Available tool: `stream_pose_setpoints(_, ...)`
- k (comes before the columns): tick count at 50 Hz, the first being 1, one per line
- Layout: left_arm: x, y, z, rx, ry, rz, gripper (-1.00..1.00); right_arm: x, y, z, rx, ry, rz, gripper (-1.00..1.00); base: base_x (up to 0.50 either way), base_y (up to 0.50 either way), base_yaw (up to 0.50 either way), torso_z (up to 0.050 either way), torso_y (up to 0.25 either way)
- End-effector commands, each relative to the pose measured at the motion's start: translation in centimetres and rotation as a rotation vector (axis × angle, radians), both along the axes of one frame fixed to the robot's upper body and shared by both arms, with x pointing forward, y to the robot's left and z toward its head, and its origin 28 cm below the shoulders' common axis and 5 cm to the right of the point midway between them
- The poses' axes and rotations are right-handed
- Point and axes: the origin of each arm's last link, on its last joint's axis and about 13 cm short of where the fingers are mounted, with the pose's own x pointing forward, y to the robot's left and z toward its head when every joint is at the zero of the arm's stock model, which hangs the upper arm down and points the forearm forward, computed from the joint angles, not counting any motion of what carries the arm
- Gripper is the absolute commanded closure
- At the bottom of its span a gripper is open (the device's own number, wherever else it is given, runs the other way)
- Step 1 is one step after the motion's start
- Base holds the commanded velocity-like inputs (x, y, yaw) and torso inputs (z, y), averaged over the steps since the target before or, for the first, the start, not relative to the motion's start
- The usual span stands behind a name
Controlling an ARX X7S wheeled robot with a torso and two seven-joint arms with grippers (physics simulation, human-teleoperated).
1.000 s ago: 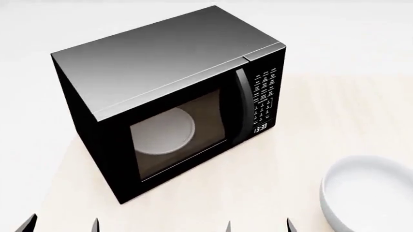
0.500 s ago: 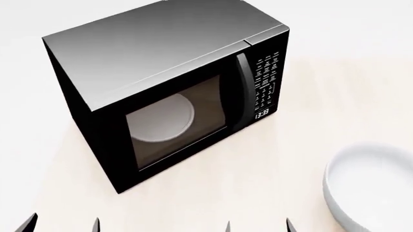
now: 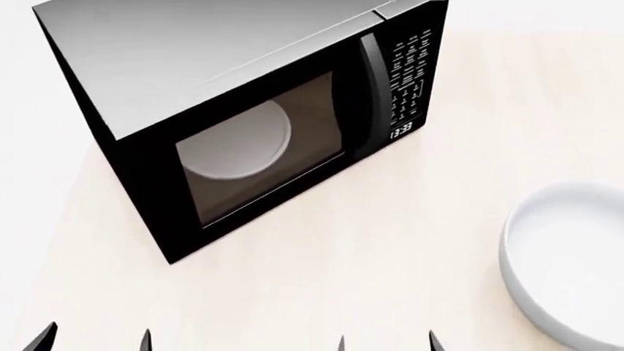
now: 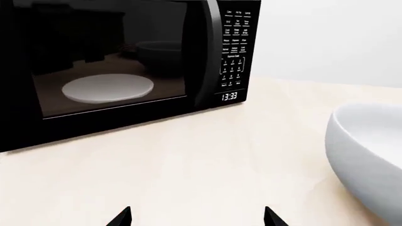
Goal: Open the microwave.
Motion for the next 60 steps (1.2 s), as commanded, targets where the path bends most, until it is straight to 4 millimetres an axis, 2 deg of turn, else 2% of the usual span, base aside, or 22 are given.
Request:
stream_pose_setpoints(1,-0.1,0.0,0.1,-0.013,-0.003,-0.003,-1.0,0.0,0.1,0.1,0.011,0.004,0.0,-1.0,0.0,0.0,0.0,0.0,0.0)
stream_pose_setpoints(8,0.0,0.1,0.2,-0.019,-0.001,0.0,-1.0,0.2,0.1,0.2,-0.005,0.009,0.01,-1.0,0.0,0.0,0.0,0.0,0.0)
stream_pose_setpoints(12,-0.1,0.2,0.3,-0.02,-0.007,-0.002,-1.0,1.0,-0.3,1.7,-0.015,-0.002,0.008,-1.0,0.0,0.0,0.0,0.0,0.0)
stream_pose_setpoints(25,-0.1,0.3,0.4,-0.025,-0.008,-0.001,-1.0,4.0,-1.0,4.8,-0.027,0.041,0.112,-1.0,0.0,0.0,0.0,0.0,0.0)
stream_pose_setpoints(35,-0.1,0.3,0.4,-0.026,-0.008,-0.002,-1.0,6.1,-1.6,7.1,-0.042,0.06,0.13,-1.0,0.0,0.0,0.0,0.0,0.0)
stream_pose_setpoints(60,-0.1,0.6,0.7,-0.041,-0.012,0.003,-1.0,11.4,-2.1,10.0,-0.134,0.118,0.101,-1.0,0.0,0.0,0.0,0.0,0.0)
